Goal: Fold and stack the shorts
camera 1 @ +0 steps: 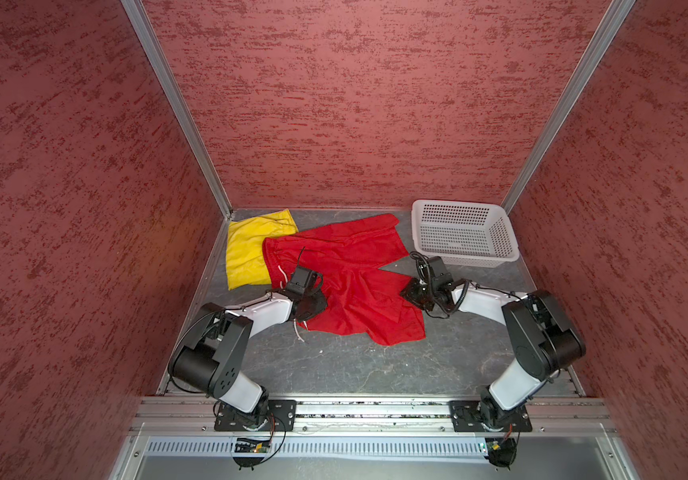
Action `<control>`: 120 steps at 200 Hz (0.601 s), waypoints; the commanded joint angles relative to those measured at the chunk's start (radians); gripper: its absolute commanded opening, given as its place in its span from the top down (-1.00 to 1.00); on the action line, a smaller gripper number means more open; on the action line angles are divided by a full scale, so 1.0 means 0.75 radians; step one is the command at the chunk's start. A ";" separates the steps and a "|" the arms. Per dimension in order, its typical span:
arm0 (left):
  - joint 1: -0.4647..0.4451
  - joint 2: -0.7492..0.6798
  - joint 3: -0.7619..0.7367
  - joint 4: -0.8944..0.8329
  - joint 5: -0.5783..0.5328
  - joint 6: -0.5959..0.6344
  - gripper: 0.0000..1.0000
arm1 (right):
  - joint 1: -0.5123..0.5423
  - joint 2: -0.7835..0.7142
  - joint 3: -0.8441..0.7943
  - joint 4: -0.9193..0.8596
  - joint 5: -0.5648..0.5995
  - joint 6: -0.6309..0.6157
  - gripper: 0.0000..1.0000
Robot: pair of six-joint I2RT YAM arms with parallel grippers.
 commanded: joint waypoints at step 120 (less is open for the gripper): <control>0.004 0.074 0.031 -0.157 0.001 0.040 0.57 | -0.001 0.064 0.063 0.067 -0.008 0.064 1.00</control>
